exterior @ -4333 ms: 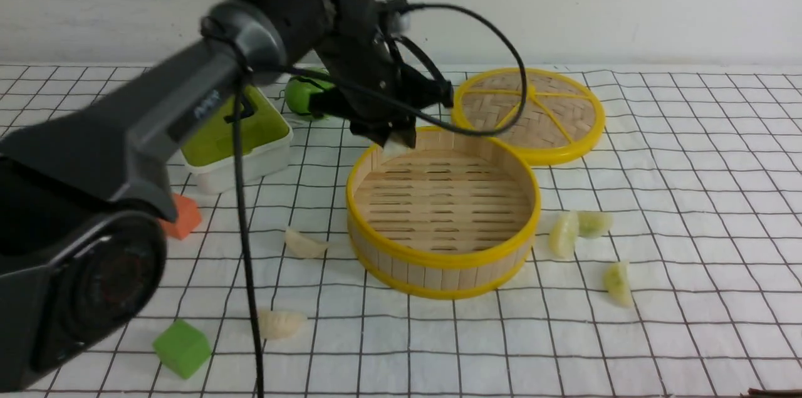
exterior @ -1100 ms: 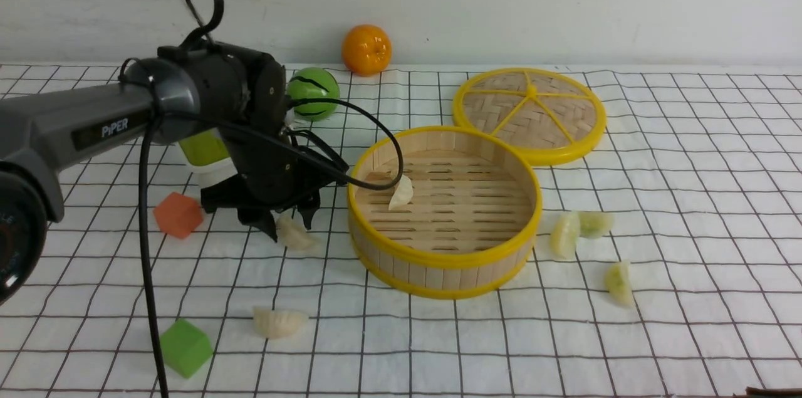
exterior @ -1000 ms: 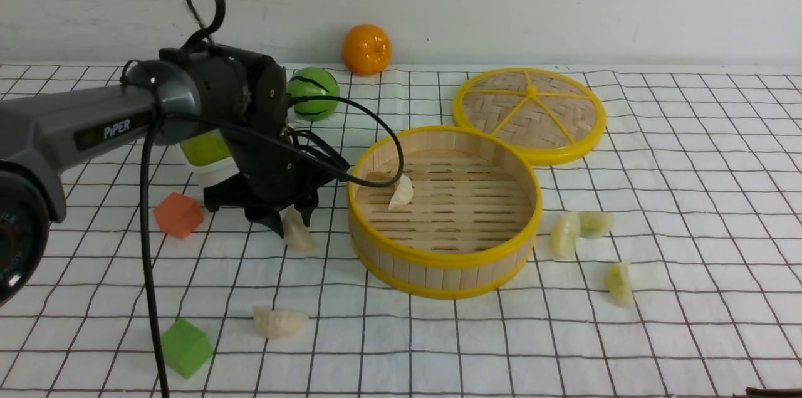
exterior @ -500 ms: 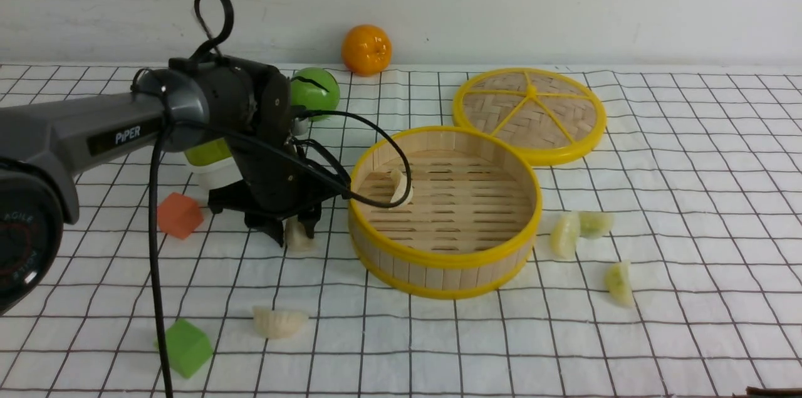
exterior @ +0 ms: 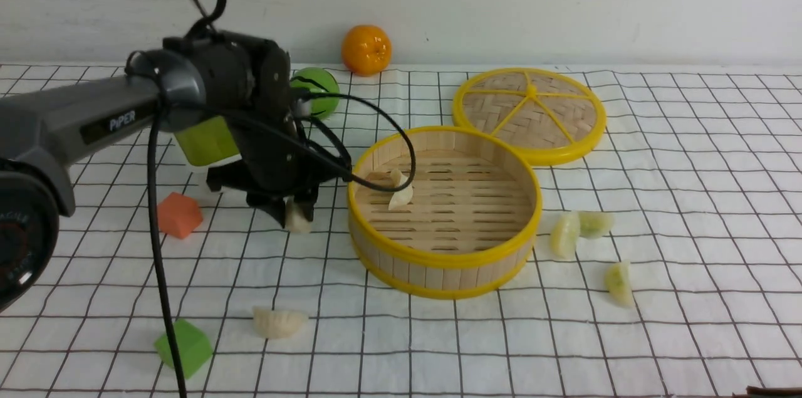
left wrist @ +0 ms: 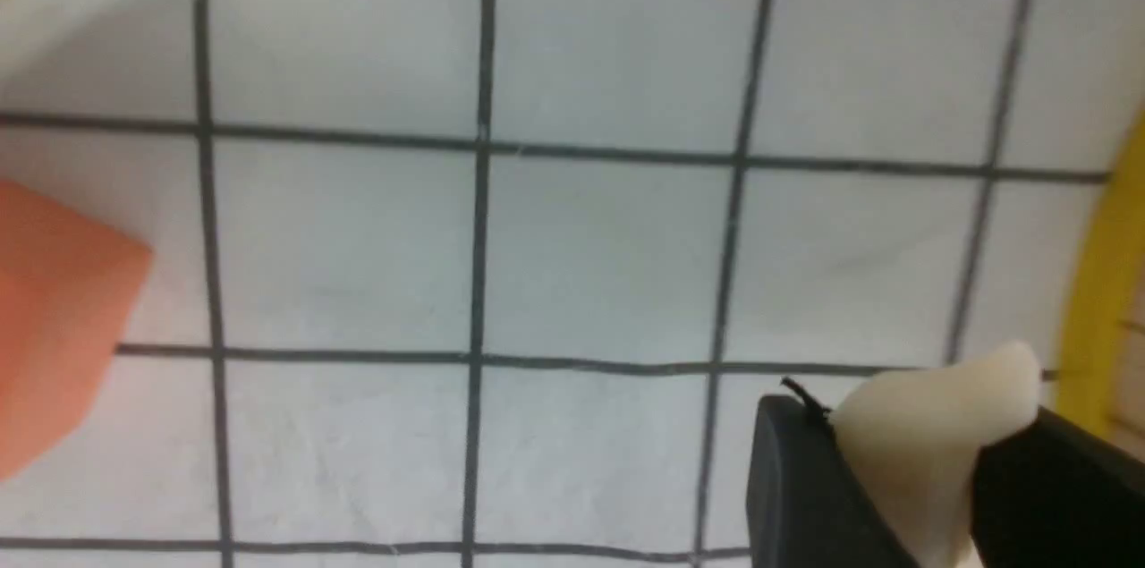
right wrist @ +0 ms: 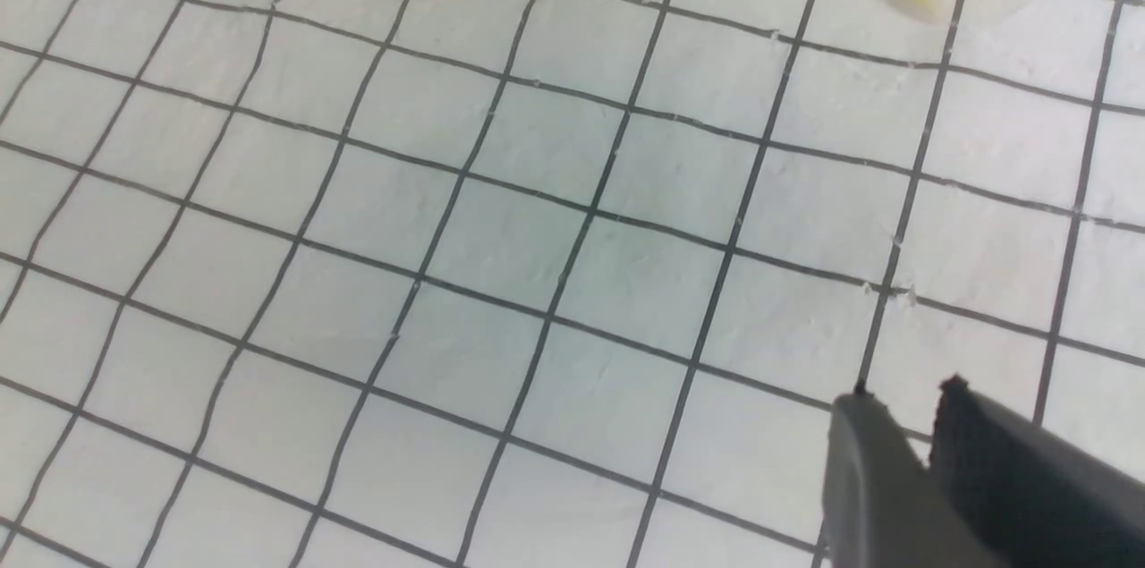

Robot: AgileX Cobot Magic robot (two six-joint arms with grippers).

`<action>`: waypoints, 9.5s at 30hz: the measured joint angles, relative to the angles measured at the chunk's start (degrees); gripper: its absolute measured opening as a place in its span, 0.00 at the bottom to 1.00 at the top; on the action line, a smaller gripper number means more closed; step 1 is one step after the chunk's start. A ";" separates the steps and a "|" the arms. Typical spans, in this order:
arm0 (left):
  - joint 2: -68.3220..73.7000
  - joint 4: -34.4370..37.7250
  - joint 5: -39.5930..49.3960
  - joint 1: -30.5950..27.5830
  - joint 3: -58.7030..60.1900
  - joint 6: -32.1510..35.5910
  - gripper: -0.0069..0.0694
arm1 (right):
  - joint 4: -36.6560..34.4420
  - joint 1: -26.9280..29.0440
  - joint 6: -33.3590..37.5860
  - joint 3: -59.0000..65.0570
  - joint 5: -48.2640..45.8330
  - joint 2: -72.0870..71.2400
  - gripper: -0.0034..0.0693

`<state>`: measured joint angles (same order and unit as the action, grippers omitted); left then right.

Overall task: Put the dumplings into the steamer on the table with the white tablecloth.
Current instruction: 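Place the dumpling into the bamboo steamer basket with the left gripper, then reach for and grasp a dumpling on the table with the left gripper, then place the dumpling into the bamboo steamer basket with the left gripper, then reach for and grasp a dumpling lying on the table beside the steamer, then place the dumpling in the bamboo steamer basket with the right gripper, then reach for and grasp a dumpling lying on the table beside the steamer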

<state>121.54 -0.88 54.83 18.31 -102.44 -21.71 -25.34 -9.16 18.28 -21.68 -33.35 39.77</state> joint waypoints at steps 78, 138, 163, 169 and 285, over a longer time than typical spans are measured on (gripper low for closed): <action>-10.83 1.82 -1.11 5.16 25.46 45.26 0.62 | -1.39 0.00 0.00 0.00 0.52 0.04 0.25; 17.10 -1.72 -11.43 17.05 -29.66 -8.12 0.65 | -1.47 0.00 0.02 0.00 -0.45 0.04 0.30; -53.80 -19.52 9.91 12.53 10.76 4.33 0.07 | 3.07 0.00 -7.48 -24.85 -0.63 33.73 0.61; -77.98 -26.08 0.39 12.53 41.65 -7.47 0.07 | 4.00 0.00 -8.60 -34.42 0.95 48.23 0.67; -122.49 -50.93 -4.99 12.53 85.85 -25.71 0.07 | -7.71 -11.56 -2.06 -63.53 2.57 66.79 0.79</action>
<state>-0.96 -51.81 49.84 30.84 -16.60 -47.42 -33.05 -20.72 16.22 -85.21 -30.77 106.57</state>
